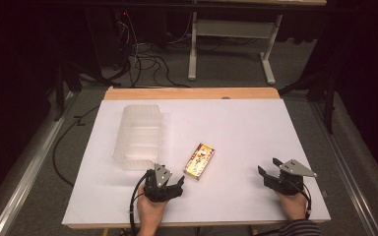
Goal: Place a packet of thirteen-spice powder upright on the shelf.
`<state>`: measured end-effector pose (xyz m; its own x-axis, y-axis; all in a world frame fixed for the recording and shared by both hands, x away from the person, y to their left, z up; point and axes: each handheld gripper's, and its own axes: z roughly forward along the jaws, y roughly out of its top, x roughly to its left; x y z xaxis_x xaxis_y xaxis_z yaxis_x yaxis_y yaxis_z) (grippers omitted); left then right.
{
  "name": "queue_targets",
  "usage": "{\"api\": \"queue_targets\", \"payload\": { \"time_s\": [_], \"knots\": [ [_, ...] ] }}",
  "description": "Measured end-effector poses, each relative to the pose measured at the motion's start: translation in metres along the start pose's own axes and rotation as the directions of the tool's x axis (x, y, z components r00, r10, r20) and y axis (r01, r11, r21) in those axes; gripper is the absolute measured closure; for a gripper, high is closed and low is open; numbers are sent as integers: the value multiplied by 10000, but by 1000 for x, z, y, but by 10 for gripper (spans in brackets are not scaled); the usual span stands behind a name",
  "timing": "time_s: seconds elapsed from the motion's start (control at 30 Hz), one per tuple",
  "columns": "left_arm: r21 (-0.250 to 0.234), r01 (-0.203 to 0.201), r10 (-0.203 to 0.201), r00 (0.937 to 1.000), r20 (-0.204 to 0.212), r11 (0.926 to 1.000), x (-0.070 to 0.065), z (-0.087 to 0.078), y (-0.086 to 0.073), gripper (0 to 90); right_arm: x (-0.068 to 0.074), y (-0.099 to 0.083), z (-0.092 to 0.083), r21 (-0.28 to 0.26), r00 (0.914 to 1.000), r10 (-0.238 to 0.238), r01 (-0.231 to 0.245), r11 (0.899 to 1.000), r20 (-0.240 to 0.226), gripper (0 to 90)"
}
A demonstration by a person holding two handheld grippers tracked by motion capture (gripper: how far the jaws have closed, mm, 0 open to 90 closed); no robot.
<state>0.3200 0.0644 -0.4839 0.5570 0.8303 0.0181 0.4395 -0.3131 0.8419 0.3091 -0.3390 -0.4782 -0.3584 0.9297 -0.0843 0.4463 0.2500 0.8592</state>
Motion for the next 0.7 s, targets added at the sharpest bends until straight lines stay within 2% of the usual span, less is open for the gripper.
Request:
{"api": "queue_targets", "payload": {
  "time_s": [0.4, 0.63, 0.7],
  "knots": [
    [27, 65, -65, 10000, 34, 10000, 1, 0, 0, 234, 0, 1, 2, 189, 10000, 51, -50, 9998, -50, 342],
    [-40, 249, -250, 9997, -37, 9997, 3, 0, 1, 206, 0, 1, 3, 277, 10000, -12, 13, 9996, -46, 342],
    [-31, 363, -362, 9993, 76, 9993, 3, 0, 2, 203, 0, 1, 3, 340, 10000, 12, -11, 9994, -31, 342]
  ]
}}
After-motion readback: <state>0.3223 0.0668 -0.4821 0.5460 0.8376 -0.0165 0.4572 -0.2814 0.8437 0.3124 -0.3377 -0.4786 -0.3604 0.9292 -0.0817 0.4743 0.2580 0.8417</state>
